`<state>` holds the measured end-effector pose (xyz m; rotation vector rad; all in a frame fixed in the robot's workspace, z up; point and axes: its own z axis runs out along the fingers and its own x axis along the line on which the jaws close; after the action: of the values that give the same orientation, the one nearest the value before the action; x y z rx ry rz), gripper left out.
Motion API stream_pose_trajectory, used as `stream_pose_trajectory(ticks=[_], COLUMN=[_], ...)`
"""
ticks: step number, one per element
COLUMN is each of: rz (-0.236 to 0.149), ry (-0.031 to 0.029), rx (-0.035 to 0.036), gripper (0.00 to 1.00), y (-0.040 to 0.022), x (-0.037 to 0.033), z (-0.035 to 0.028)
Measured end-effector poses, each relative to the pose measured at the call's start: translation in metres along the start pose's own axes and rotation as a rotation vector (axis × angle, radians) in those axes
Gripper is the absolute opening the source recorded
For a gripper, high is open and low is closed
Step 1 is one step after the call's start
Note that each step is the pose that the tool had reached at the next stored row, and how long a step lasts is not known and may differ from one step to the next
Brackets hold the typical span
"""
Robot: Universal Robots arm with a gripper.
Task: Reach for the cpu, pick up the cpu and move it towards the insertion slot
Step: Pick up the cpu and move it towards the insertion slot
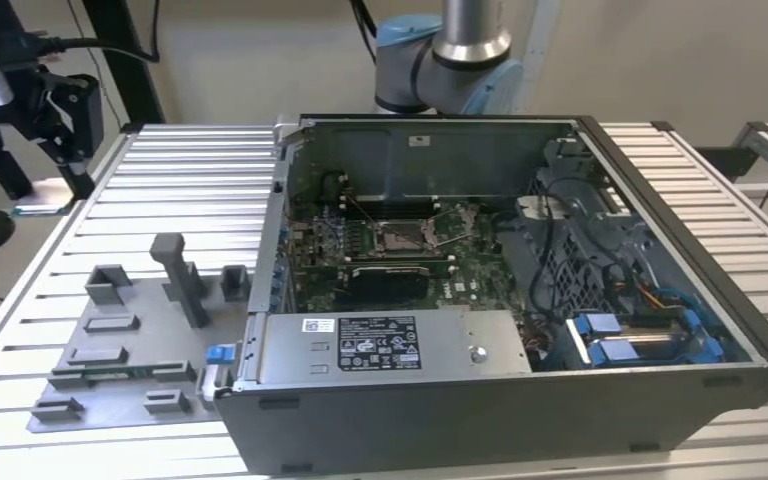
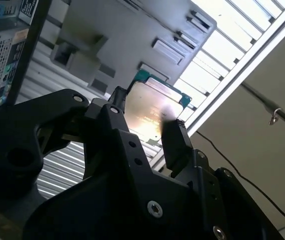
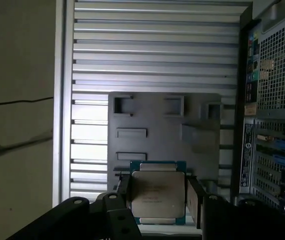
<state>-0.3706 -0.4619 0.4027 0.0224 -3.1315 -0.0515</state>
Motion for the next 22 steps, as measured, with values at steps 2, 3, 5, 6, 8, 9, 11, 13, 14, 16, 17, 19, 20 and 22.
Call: stream_pose_trajectory(ticks=[2, 3, 5, 6, 8, 9, 11, 13, 14, 16, 17, 19, 20, 22], rz=[0.000, 0.000, 0.000, 0.000, 0.000, 0.000, 0.000, 0.000, 0.000, 0.000, 0.000, 0.000, 0.000, 0.000], ry=[0.0002, 0.0003, 0.0004, 0.0005, 0.0009, 0.0010, 0.0010, 0.0012, 0.0012, 0.0014, 0.0014, 0.0015, 0.0015, 0.0016], rx=[0.0000, 0.0000, -0.0001, -0.0001, 0.0000, 0.0000, -0.0001, -0.0001, -0.0001, -0.0001, 0.0000, -0.0001, -0.0001, 0.0000], gripper=[0.00, 0.00, 0.00, 0.00, 0.00, 0.00, 0.00, 0.00, 0.00, 0.00, 0.00, 0.00, 0.00, 0.00], y=[-0.0001, -0.0001, -0.0001, -0.0002, -0.0002, -0.0003, -0.0003, -0.0004, -0.0004, -0.0005, -0.0005, -0.0006, -0.0006, -0.0007], x=[-0.0044, -0.0066, -0.0112, -0.0135, -0.0181, -0.0204, -0.0249, -0.0291, -0.0312, -0.0355, -0.0376, -0.0420, -0.0442, -0.0487], z=[-0.0001, 0.0000, -0.0001, -0.0001, -0.0002, -0.0002, -0.0002, -0.0003, -0.0003, -0.0004, -0.0004, -0.0004, -0.0004, -0.0005])
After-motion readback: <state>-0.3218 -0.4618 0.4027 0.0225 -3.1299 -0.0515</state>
